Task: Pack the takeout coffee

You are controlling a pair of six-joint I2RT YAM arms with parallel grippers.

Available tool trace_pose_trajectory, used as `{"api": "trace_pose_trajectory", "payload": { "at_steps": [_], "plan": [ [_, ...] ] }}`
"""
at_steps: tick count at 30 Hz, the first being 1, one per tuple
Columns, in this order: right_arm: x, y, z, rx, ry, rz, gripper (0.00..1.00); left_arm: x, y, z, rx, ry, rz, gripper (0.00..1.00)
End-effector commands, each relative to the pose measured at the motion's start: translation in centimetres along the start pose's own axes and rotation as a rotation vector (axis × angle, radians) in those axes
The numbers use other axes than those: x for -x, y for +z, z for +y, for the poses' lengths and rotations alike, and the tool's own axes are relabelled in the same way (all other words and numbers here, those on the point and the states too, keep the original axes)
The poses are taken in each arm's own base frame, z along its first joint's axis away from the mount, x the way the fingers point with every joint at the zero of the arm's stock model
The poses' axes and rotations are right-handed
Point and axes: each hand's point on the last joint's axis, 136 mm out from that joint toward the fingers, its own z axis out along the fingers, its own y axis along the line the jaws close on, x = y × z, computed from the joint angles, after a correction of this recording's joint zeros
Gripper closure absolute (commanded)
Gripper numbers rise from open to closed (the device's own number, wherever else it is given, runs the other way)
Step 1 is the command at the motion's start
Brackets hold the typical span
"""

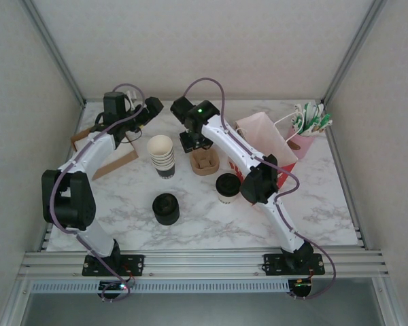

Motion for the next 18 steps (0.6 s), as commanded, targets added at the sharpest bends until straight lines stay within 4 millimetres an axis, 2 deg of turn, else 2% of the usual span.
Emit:
{"api": "trace_pose_trajectory", "payload": {
  "at_steps": [1, 8, 15, 16, 18],
  "plan": [
    [0.9, 0.8, -1.0, -0.036, 0.003, -0.019, 0.48, 0.6, 0.5, -0.7, -0.038, 0.027, -0.003, 0.0],
    [1.1, 2.4, -2.0, -0.052, 0.021, -0.006, 0.51, -0.2, 1.0, -0.3, -0.039, 0.028, 0.022, 0.0],
    [1.0, 3.8, -1.6, -0.044, 0.017, 0.008, 0.52, -0.8, 1.9, 0.0, -0.041, 0.029, 0.05, 0.0],
    [1.4, 4.2, -2.9, -0.052, 0.043, 0.012, 0.52, -0.8, 2.0, 0.1, -0.041, 0.029, 0.052, 0.0],
    [1.5, 4.4, -3.0, -0.051, 0.044, 0.01, 0.52, -1.0, 2.2, 0.1, -0.042, 0.029, 0.059, 0.0]
  ]
}}
